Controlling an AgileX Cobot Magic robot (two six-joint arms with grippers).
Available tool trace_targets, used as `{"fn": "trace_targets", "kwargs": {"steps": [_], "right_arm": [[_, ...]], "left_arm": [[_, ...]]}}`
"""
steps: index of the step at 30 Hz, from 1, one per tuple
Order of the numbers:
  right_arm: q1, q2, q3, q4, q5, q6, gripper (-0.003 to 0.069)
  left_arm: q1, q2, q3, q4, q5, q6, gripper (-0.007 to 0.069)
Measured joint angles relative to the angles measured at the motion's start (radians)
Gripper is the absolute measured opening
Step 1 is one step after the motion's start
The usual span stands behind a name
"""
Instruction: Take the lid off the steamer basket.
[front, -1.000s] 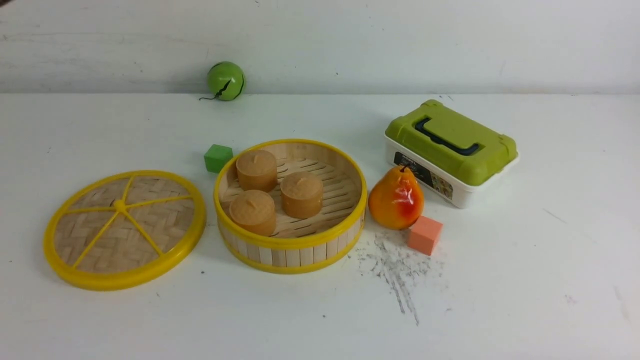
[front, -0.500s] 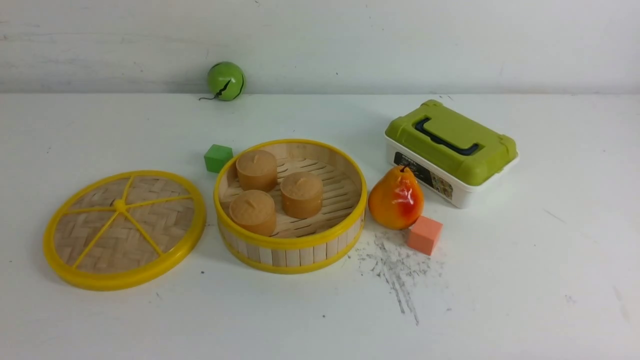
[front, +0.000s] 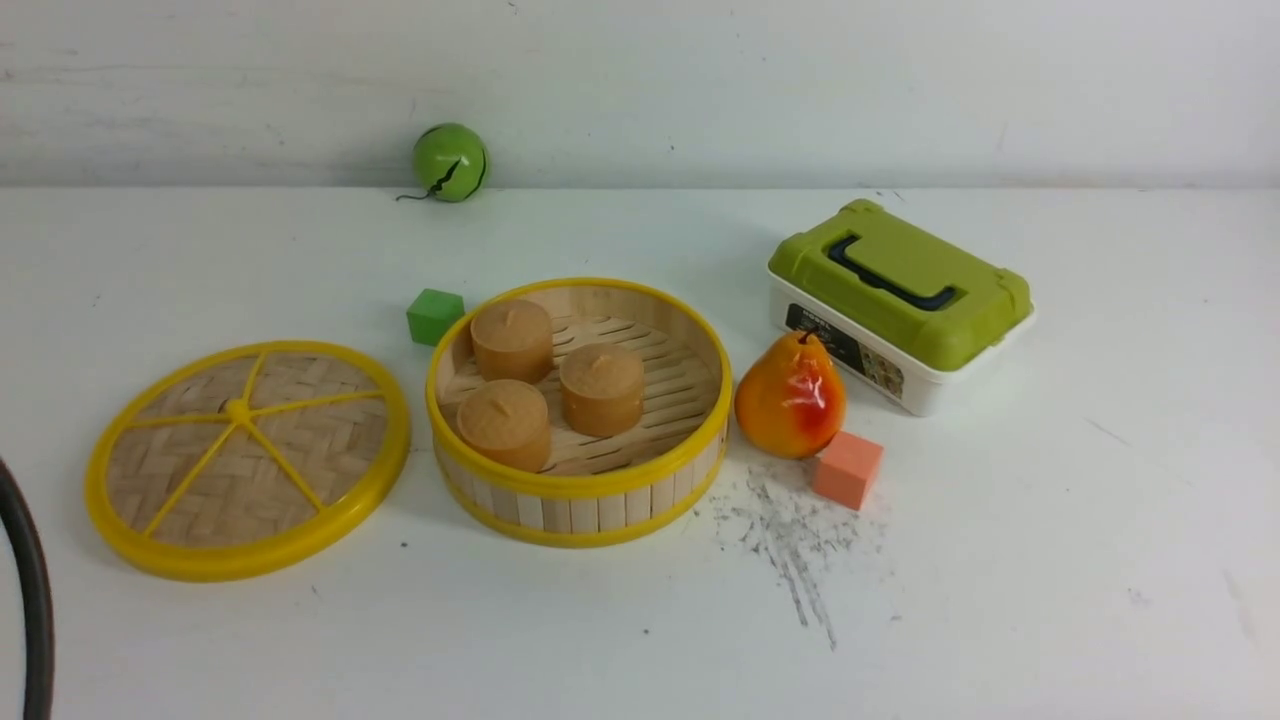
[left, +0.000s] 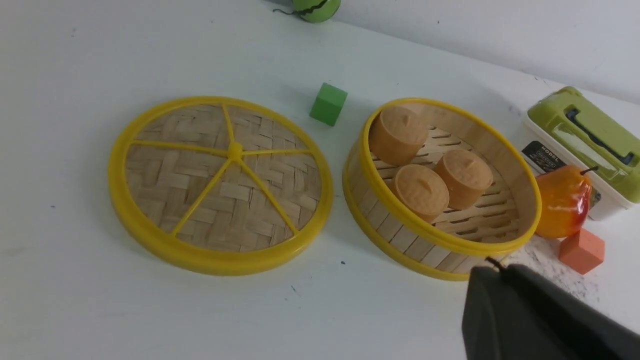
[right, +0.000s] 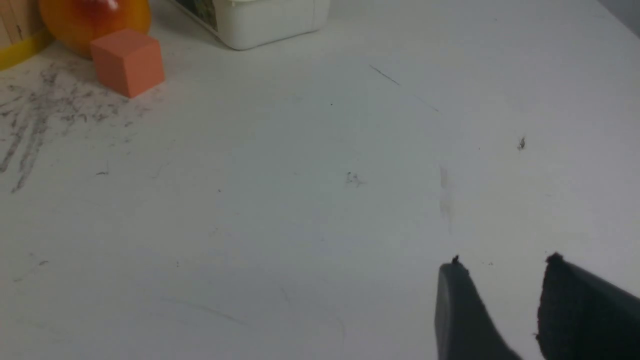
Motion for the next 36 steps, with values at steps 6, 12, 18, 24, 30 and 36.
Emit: {"fn": "trace_targets", "kwargs": {"steps": [6,12,18,24,30,36], "right_arm": [[0.000,0.000,0.000,0.000,0.000,0.000,0.0240],[0.000,0.000,0.000,0.000,0.000,0.000,0.0240],[0.000,0.000,0.000,0.000,0.000,0.000,0.0240],[0.000,0.000,0.000,0.000,0.000,0.000,0.0240],[0.000,0.000,0.000,0.000,0.000,0.000,0.0240],[0.000,0.000,0.000,0.000,0.000,0.000,0.0240]], "left_arm": [[-0.091,-0.056,0.061,-0.001,-0.043,0.000,-0.0013],[-0.126,-0.172,0.275,-0.010,-0.139,-0.006,-0.0013],[-0.033,-0.388,0.521,0.018,-0.486,-0.026,-0.0012],[0.032,-0.510,0.741,0.041,-0.855,-0.029,-0.0008],[0.032,-0.510,0.754,0.091,-0.721,-0.030,-0.0004],[0.032,-0.510,0.757,0.115,-0.571,-0.030,-0.0001]]}}
